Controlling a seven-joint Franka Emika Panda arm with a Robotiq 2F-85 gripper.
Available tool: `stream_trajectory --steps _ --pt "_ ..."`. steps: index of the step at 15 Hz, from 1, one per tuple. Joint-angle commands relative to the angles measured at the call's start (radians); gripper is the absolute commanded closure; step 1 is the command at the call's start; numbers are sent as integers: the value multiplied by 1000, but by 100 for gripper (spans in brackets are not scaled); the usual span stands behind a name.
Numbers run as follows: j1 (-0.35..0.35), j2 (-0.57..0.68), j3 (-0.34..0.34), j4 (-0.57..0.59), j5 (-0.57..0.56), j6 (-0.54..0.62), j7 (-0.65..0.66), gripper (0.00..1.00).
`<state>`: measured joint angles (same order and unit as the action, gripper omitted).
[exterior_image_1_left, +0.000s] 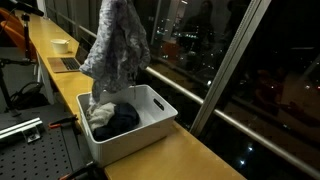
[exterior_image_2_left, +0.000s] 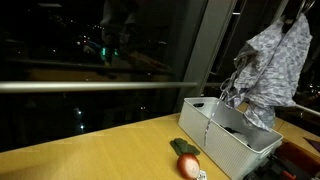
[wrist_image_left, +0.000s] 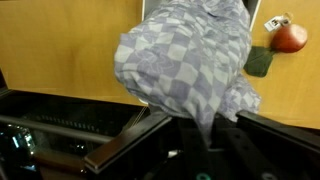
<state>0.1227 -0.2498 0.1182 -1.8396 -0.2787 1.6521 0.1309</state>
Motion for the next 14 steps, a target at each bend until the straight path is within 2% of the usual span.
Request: stream_trajectory --steps 1,3,8,11,12,14 --pt "-32 42 -23 -16 18 52 -45 98" --pt "-43 64 -33 -47 31 99 -51 64" --pt "-46 87 -36 -144 50 202 -58 29" --pt "0 123 16 -187 84 289 -18 8" --pt "23 154 43 -192 96 327 -3 2" --pt "64 223 87 -184 119 397 -3 0"
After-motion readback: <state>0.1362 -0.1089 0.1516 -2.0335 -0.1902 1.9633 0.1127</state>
